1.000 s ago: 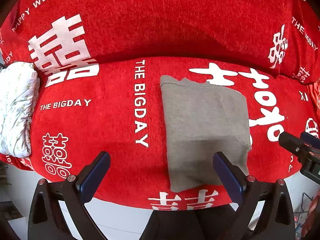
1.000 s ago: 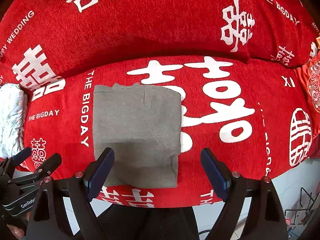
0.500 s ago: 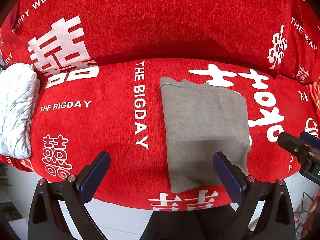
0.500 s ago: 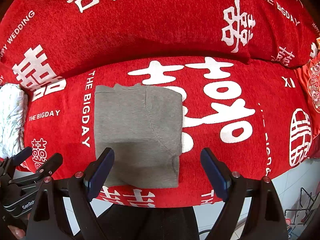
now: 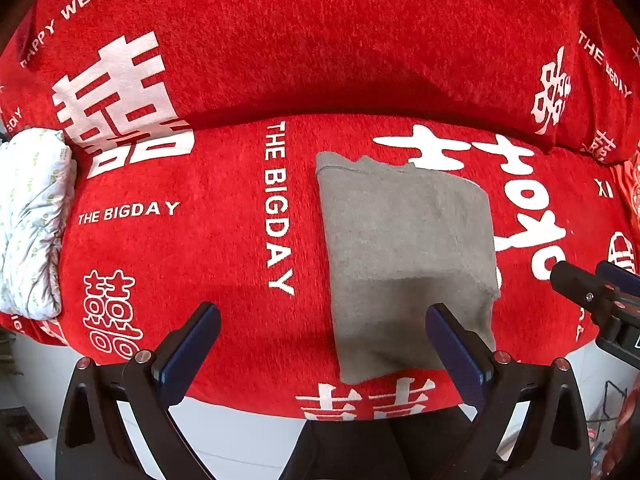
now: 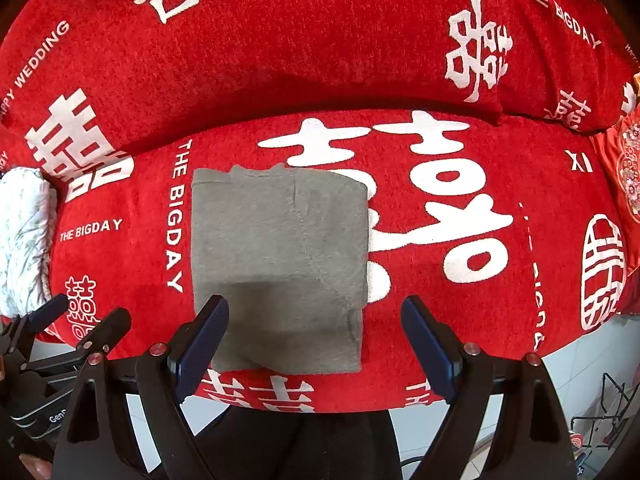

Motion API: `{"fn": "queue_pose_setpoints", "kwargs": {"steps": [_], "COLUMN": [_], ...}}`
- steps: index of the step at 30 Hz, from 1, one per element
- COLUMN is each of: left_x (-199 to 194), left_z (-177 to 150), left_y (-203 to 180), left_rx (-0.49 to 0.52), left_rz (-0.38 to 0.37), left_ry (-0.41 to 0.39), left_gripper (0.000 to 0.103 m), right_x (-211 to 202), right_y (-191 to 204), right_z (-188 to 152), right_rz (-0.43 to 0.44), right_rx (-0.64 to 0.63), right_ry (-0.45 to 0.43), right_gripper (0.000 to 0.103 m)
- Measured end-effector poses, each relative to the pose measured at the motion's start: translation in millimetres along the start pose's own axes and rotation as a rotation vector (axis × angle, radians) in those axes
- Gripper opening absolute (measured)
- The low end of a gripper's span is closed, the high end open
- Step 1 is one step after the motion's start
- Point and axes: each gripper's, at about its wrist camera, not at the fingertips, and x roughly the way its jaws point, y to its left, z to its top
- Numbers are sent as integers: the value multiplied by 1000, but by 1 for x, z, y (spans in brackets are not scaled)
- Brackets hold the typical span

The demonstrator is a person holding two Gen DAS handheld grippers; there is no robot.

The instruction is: Fold small clothes

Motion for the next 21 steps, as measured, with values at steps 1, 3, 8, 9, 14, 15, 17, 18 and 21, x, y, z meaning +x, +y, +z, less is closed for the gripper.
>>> {"fn": "queue_pose_setpoints", "kwargs": {"steps": [1,3,8,9,14,15,17,18,21], "left_x": [-1,-2,-4,-4,-5,-5,-5,-5,-7], "left_z": [0,0,2,2,4,4,4,4,6], "left_y": [-1,-1,0,0,1,1,1,1,0], "left_rx": [1,0,-4,-4,-3,-3,-3,-2,8], "left_rz": [0,0,-2,-3,-4,-4,-4,-2,10], "left_ry": [-2,-5,-11,-12,-15,-15,-15,-17,-23], "left_gripper": [102,102,102,102,102,102,102,102,102], "right_x": [0,0,-3,-3,-3,-3,-4,-4,-4], "right_y": [0,0,2,2,3,3,4,4,5], "right_z": [0,0,2,2,2,2,4,4,4], "right_rz": [0,-4,-10,-11,-11,-11,-12,-12,-12], "right_rx": [-1,-1,-3,-5,-6,-7,-9,-9,-9], "right_ry": [1,-1,-3,-4,-3,-3,-3,-3,-3], "right_gripper": [90,90,90,90,90,90,90,90,90]}}
